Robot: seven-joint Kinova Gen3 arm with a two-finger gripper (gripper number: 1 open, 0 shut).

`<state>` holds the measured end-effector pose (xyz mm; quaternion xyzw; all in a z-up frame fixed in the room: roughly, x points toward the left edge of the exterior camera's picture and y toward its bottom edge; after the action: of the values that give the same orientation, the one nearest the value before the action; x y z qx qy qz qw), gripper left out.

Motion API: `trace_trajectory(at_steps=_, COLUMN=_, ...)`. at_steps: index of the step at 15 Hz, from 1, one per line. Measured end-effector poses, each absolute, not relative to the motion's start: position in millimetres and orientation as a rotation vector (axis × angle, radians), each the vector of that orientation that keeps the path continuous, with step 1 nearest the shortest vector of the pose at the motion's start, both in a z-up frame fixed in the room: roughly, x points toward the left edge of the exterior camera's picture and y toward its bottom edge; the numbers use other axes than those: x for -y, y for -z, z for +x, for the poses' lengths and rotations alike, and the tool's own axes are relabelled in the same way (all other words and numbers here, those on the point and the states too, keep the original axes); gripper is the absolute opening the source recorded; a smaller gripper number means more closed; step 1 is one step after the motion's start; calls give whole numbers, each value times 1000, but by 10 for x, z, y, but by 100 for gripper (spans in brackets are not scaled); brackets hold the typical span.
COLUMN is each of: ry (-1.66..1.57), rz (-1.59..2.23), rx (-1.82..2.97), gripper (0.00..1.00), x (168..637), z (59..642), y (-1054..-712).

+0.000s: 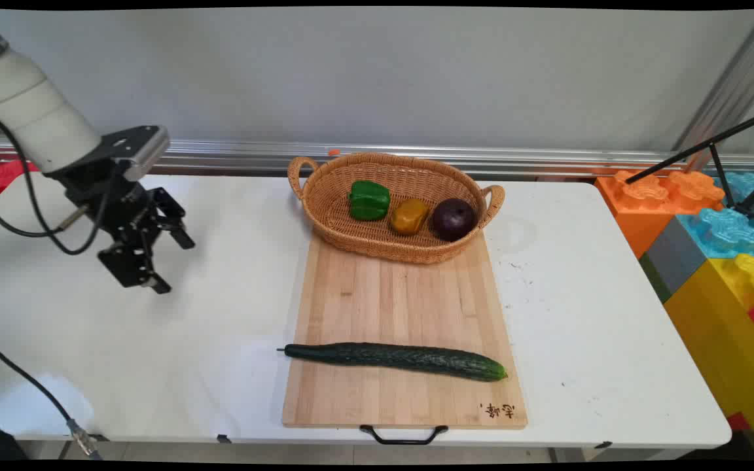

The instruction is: Pick up the cucumber from the cutting board

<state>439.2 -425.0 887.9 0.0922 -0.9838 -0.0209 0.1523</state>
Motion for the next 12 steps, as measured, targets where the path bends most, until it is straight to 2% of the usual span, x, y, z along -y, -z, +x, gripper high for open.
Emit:
trace_trajectory(at_steps=6, ry=140, rz=242, rx=2579, gripper=100, x=4495, z=3755, y=-8638)
trace_trajectory(at_steps=12, ry=229, rz=188, rx=2409, gripper=100, x=4732, z=2710, y=-8300)
